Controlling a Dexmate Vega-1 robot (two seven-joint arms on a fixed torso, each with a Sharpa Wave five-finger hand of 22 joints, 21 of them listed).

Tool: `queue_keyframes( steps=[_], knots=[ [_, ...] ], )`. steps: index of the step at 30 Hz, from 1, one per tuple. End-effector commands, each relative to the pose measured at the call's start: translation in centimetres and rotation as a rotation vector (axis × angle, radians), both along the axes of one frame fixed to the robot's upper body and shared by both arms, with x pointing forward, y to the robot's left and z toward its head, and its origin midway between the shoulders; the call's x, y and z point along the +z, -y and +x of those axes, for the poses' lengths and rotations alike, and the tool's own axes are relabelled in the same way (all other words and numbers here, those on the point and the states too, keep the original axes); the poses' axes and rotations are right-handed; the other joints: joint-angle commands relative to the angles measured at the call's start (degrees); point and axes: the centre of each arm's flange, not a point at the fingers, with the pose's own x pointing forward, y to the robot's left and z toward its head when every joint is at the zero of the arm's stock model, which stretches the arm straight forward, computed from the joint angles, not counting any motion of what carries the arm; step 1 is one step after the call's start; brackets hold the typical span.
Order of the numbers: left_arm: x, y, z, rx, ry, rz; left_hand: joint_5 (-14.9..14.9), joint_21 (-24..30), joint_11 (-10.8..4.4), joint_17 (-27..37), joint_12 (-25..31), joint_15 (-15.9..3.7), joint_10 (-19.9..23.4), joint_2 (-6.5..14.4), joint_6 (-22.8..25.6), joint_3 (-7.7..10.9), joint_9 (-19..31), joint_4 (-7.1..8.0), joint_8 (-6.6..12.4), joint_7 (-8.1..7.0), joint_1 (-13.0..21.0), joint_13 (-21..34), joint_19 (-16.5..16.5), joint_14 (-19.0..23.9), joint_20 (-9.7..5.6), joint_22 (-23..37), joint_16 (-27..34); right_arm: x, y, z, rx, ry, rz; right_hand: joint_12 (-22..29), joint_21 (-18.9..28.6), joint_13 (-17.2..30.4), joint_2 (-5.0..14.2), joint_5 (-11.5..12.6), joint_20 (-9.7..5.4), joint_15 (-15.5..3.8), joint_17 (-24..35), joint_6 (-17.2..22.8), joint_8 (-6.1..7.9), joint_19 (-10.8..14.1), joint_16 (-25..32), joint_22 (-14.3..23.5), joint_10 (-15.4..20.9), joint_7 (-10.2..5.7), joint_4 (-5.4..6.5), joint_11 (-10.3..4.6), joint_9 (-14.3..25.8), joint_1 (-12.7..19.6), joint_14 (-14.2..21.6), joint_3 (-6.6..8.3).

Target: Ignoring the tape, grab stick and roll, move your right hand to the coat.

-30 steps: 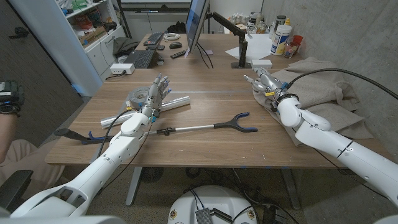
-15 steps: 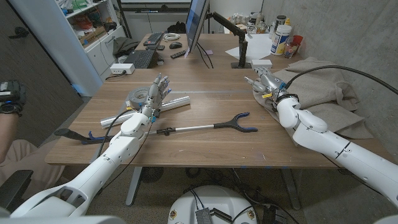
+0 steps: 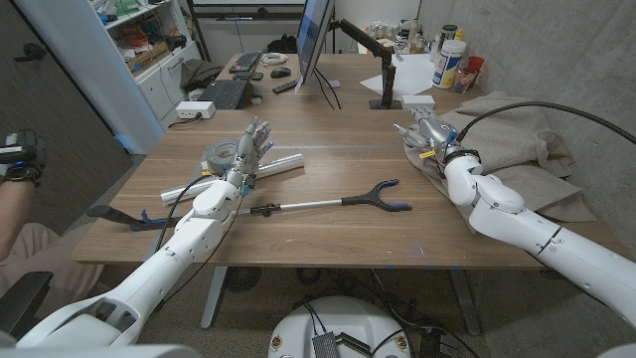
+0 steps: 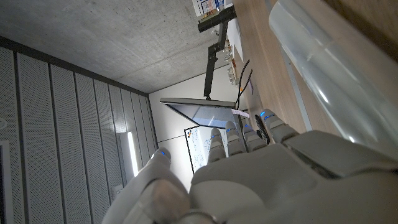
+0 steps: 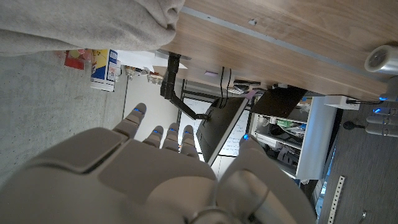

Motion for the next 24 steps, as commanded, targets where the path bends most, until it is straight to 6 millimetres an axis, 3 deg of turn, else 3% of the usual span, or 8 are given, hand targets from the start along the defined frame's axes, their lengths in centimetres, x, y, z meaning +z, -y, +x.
queue_keyframes(
  steps=[1,24],
  knots=[
    [0.0,0.0,0.0,0.001,0.000,0.004,0.13,0.20,0.11,0.15,0.03,0.02,0.28,0.34,0.28,-0.03,0.32,-0.12,0.21,-0.22,0.32,0.29,-0.26,-0.33,0.16,0.18,0.22,-0.2,1.1,-0.1,-0.022,-0.005,-0.050,0.36,0.30,0.25,-0.30,-0.08,0.27,-0.27,0.20,0.28,0.23,0.04,0.37,0.14,-0.06,-0.46,-0.29,-0.45,0.16,0.31,-0.55,-0.14],
    [-0.1,0.2,0.0,0.009,-0.002,0.017,0.13,0.17,0.19,0.15,0.06,0.01,0.44,0.36,0.33,-0.11,0.32,-0.16,0.22,-0.17,0.36,0.30,-0.37,-0.47,0.15,0.18,0.19,-0.2,3.3,-1.4,-0.078,0.007,-0.201,0.65,0.48,0.27,-0.75,-0.10,0.07,-0.90,0.38,0.67,0.34,0.55,0.80,0.13,0.59,-0.99,0.20,-1.23,0.21,-1.01,0.03,-0.86]
  ],
)
